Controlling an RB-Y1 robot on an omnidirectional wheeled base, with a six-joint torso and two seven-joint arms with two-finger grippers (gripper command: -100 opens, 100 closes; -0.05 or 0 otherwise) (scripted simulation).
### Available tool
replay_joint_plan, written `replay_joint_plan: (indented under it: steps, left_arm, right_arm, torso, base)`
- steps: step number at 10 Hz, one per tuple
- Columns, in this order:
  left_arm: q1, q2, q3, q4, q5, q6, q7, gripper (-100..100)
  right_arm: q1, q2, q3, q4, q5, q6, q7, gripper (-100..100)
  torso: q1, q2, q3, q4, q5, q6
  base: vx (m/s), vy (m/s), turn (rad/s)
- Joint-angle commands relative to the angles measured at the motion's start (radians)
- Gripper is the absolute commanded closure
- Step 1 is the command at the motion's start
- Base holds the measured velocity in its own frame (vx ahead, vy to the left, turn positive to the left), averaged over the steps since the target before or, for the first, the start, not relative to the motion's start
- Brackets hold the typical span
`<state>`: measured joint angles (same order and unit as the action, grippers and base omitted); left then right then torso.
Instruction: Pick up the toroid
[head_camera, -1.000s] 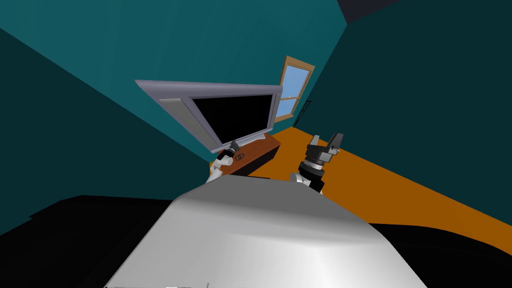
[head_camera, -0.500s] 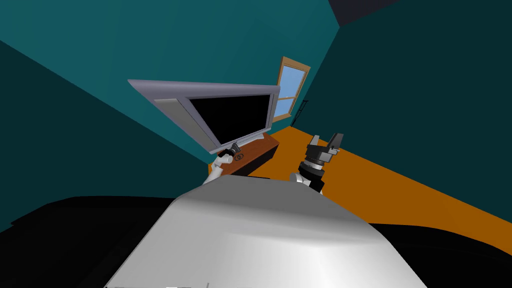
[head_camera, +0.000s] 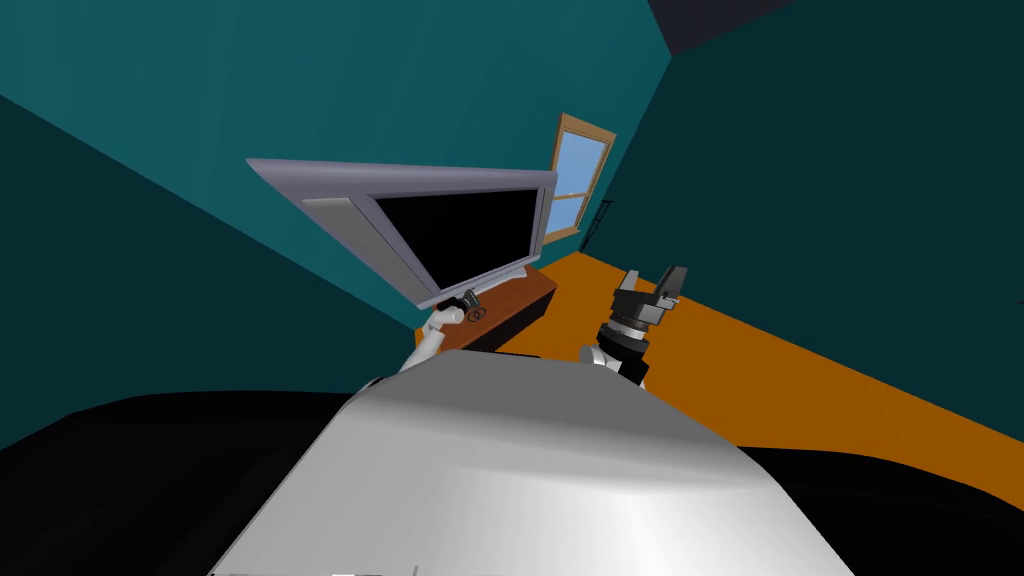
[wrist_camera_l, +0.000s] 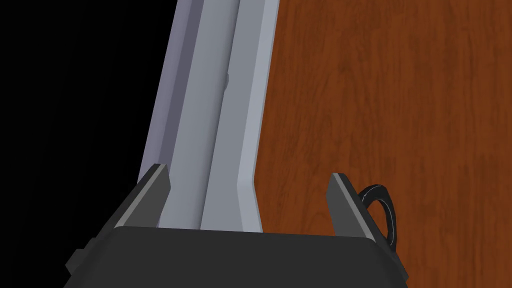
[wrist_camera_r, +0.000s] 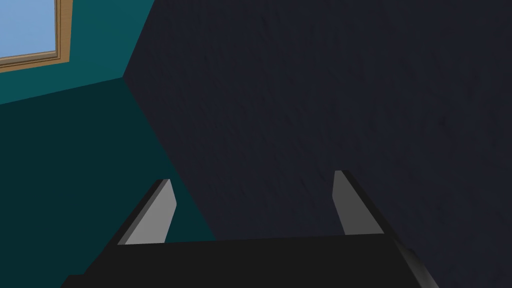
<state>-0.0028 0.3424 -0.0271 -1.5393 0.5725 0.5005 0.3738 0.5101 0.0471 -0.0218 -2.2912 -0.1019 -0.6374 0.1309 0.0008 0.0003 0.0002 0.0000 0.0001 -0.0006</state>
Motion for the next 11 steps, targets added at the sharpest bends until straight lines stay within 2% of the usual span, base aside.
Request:
replay_joint_plan:
  steps: [1, 2, 3, 4, 5, 6, 7, 8, 9, 10, 11]
  left_arm:
    - [-0.023, -0.003, 0.002, 0.033, 0.002, 0.048, 0.011, -100]
    - [-0.05, 0.007, 0.005, 0.067, 0.025, 0.08, 0.028, -100]
    - [-0.05, 0.007, 0.005, 0.08, 0.025, 0.105, 0.028, -100]
    - [-0.077, 0.016, 0.007, 0.111, 0.047, 0.139, 0.045, -100]
    - [-0.077, 0.016, 0.007, 0.127, 0.047, 0.161, 0.045, -100]
    - [-0.104, 0.025, 0.01, 0.165, 0.068, 0.197, 0.062, -100]
    - [-0.104, 0.025, 0.01, 0.173, 0.068, 0.215, 0.062, -100]
    - [-0.13, 0.035, 0.012, 0.214, 0.089, 0.25, 0.078, -100]
    - [-0.13, 0.035, 0.012, 0.219, 0.089, 0.268, 0.078, -100]
    - [-0.155, 0.045, 0.014, 0.252, 0.109, 0.307, 0.093, -100]
    - [-0.155, 0.045, 0.014, 0.263, 0.109, 0.319, 0.093, -100]
  right_arm:
    - [0.0, 0.0, 0.0, 0.0, 0.0, 0.0, 0.0, 0]
    - [0.0, 0.0, 0.0, 0.0, 0.0, 0.0, 0.0, 0]
    - [0.0, 0.0, 0.0, 0.0, 0.0, 0.0, 0.0, 0]
    - [0.0, 0.0, 0.0, 0.0, 0.0, 0.0, 0.0, 0]
    - [0.0, 0.0, 0.0, 0.0, 0.0, 0.0, 0.0, 0]
    - [0.0, 0.0, 0.0, 0.0, 0.0, 0.0, 0.0, 0]
    - [0.0, 0.0, 0.0, 0.0, 0.0, 0.0, 0.0, 0]
    - [0.0, 0.0, 0.0, 0.0, 0.0, 0.0, 0.0, 0]
    - [0.0, 0.0, 0.0, 0.0, 0.0, 0.0, 0.0, 0]
    - [0.0, 0.0, 0.0, 0.0, 0.0, 0.0, 0.0, 0]
    - [0.0, 0.0, 0.0, 0.0, 0.0, 0.0, 0.0, 0]
  torso:
    - [0.0, 0.0, 0.0, 0.0, 0.0, 0.0]
    - [0.0, 0.0, 0.0, 0.0, 0.0, 0.0]
    - [0.0, 0.0, 0.0, 0.0, 0.0, 0.0]
    - [0.0, 0.0, 0.0, 0.0, 0.0, 0.0]
    - [-0.001, -0.001, -0.001, 0.0, 0.0, 0.0]
    - [-0.001, -0.001, 0.0, 0.0, 0.0, 0.0]
    - [0.0, 0.0, 0.0, 0.0, 0.0, 0.0]
    - [0.0, 0.0, 0.0, 0.0, 0.0, 0.0]
    - [0.0, 0.0, 0.0, 0.0, 0.0, 0.0]
    - [0.0, 0.0, 0.0, 0.0, 0.0, 0.0]
    - [0.0, 0.0, 0.0, 0.0, 0.0, 0.0]
  base:
    - [-0.011, 0.014, -0.094]
    - [-0.015, 0.018, -0.096]
    - [-0.005, 0.006, -0.019]
    - [0.008, -0.008, -0.069]
    - [-0.002, 0.003, -0.056]
    - [-0.008, 0.011, -0.083]
    - [-0.012, 0.014, -0.046]
    - [-0.012, 0.014, -0.076]
    - [-0.01, 0.011, -0.036]
    - [-0.004, 0.006, -0.039]
    - [-0.008, 0.01, -0.031]
